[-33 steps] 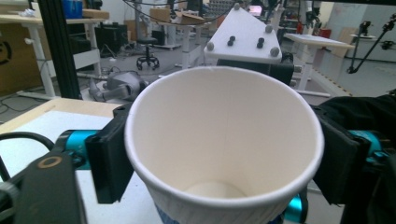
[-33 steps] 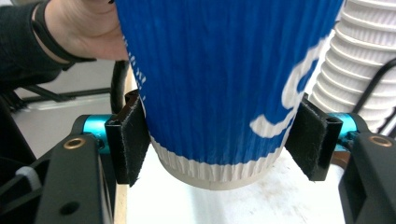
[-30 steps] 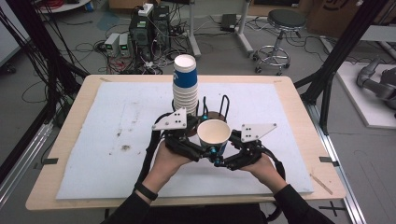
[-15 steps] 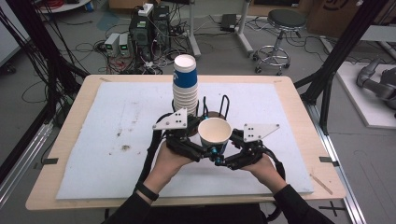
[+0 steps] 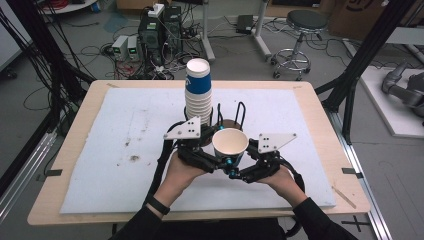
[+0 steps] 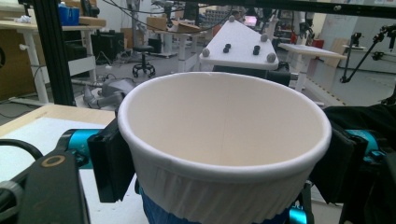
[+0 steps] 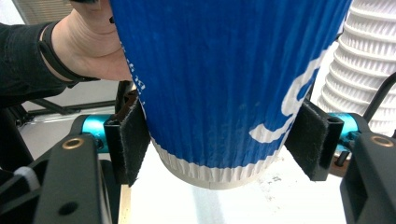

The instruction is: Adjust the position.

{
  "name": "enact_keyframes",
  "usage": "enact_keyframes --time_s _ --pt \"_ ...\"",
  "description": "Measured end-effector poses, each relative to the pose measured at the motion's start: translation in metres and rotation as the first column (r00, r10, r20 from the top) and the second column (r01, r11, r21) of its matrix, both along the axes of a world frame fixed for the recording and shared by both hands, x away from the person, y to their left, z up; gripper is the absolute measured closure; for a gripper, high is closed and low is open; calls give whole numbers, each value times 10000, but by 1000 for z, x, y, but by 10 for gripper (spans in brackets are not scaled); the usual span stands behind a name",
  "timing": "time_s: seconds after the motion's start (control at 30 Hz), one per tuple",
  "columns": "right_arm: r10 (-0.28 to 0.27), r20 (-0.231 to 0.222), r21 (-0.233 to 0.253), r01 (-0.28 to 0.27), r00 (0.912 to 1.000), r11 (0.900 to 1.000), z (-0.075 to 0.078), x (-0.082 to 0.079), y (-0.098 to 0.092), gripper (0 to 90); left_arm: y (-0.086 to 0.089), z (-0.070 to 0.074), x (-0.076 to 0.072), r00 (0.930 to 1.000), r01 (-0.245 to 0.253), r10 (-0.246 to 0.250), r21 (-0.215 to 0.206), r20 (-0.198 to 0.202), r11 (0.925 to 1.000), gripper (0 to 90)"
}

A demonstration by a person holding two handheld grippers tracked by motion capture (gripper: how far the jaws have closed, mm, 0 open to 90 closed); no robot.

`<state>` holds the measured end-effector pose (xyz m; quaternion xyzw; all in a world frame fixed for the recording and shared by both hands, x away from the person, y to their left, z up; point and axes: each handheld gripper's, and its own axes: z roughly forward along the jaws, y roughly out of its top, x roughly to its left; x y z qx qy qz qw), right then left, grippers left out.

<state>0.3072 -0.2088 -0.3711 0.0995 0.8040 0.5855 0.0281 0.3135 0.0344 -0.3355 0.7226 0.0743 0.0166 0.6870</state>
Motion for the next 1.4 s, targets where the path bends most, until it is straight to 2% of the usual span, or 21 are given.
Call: enact_keyframes --time_s 0.1,0.23,0.27,0.47,0.77,0.87,0.97,1.13,1.4 --pt "-84 -7 142 84 10000 9999 1 0 0 214 0 -1 1 10000 -36 36 118 12 9999 214" --pt "-167 -84 624 172 9998 9979 5 0 -1 210 -1 -3 1 10000 -9 10 163 -27 9999 219" --pt "-109 -218 756 125 9997 9971 6 -1 -1 210 -2 -4 1 10000 -7 8 162 -45 9999 219" --pt "-110 -499 1151 167 9987 9932 6 1 -2 213 -3 -5 1 9999 74 -73 180 -80 9998 221" --pt "22 -566 1242 48 9984 9922 5 1 -1 252 -4 -6 1 9999 112 -111 159 -92 9998 220" --pt "29 -560 1267 42 9984 9919 5 2 -1 251 -4 -7 2 9996 90 -87 102 -280 9999 190" --pt "-2 -540 1214 67 9985 9926 5 2 -1 252 -3 -6 2 9997 60 -58 61 -224 10000 170" --pt "-31 -428 1119 79 9991 9937 6 3 -3 254 1 -4 2 9996 103 -101 90 -247 9999 142" --pt "-255 -351 1246 297 9991 9918 9 5 -11 255 12 -1 1 9997 -31 37 218 -258 9998 122"
